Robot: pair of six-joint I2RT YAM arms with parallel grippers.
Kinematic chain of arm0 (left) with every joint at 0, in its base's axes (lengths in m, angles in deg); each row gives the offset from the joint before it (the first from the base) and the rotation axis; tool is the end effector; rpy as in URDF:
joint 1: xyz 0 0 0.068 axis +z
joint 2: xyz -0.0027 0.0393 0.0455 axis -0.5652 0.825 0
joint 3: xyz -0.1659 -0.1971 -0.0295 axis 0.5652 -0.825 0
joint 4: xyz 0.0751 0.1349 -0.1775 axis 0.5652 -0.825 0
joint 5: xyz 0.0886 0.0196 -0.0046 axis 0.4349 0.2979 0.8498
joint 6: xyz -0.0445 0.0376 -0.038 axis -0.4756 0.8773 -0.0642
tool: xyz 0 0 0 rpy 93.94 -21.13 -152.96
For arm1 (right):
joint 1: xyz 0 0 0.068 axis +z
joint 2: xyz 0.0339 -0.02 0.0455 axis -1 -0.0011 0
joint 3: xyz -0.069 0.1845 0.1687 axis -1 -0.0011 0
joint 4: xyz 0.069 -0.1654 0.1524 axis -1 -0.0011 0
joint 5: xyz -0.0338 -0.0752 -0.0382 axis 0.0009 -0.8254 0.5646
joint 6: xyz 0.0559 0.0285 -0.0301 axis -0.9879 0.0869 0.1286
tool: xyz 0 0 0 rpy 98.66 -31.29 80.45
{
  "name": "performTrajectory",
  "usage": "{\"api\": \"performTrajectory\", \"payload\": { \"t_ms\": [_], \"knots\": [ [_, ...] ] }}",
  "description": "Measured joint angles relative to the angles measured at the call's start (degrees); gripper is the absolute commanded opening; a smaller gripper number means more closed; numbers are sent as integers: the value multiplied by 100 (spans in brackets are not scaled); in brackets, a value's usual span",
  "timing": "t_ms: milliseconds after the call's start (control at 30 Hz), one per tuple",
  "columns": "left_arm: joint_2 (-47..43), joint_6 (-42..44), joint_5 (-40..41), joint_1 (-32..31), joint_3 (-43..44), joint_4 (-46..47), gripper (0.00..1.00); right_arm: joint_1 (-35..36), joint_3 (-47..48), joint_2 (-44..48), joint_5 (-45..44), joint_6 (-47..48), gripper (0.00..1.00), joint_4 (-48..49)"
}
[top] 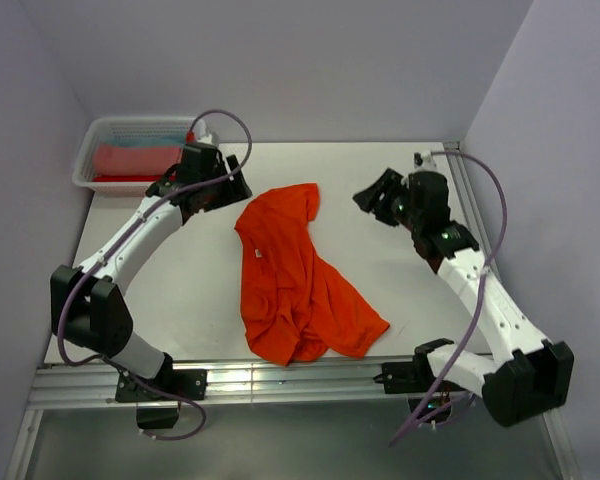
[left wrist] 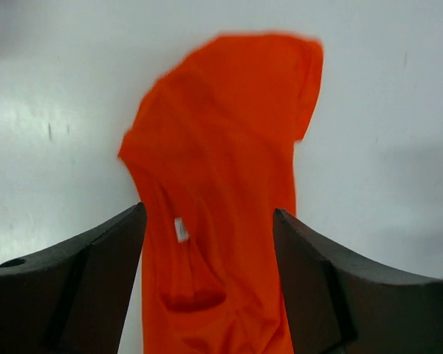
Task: Roll the t-shirts
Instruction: Flatten the tshirt
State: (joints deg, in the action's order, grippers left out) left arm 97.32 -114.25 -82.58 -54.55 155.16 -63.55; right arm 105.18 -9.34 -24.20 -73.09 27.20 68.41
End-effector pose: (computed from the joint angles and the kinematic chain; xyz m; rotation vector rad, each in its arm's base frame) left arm 0.3285 -0.1200 0.3065 -0.2925 2.2567 -0.5088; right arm 0.2532 0.0772 0.3326 0.3200 1.9810 0.7556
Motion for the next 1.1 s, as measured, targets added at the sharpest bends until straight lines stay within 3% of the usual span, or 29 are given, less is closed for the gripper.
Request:
{"api": "performTrajectory", "payload": {
  "t_ms": [133,333,567,833,1100],
  "knots": [
    [-476,-70,216,-608,-848,-52,71,0,-1296,975,-179,-42,59,-341],
    [-920,-243,271,-1663,-1923,98,68,68,-2734,2157,-503,-492,68,-1292],
    [-1292,-529,363,-1851,-2896,96,73,168,-2962,2905,-916,-1145,72,-2450],
    [-1270,-715,463,-1947,-3180,195,72,212,-3158,3663,-1078,-1757,74,-3405],
    [-776,-715,348,-1947,-3224,496,70,442,-3620,3567,-841,-2186,74,-3901]
  ]
}}
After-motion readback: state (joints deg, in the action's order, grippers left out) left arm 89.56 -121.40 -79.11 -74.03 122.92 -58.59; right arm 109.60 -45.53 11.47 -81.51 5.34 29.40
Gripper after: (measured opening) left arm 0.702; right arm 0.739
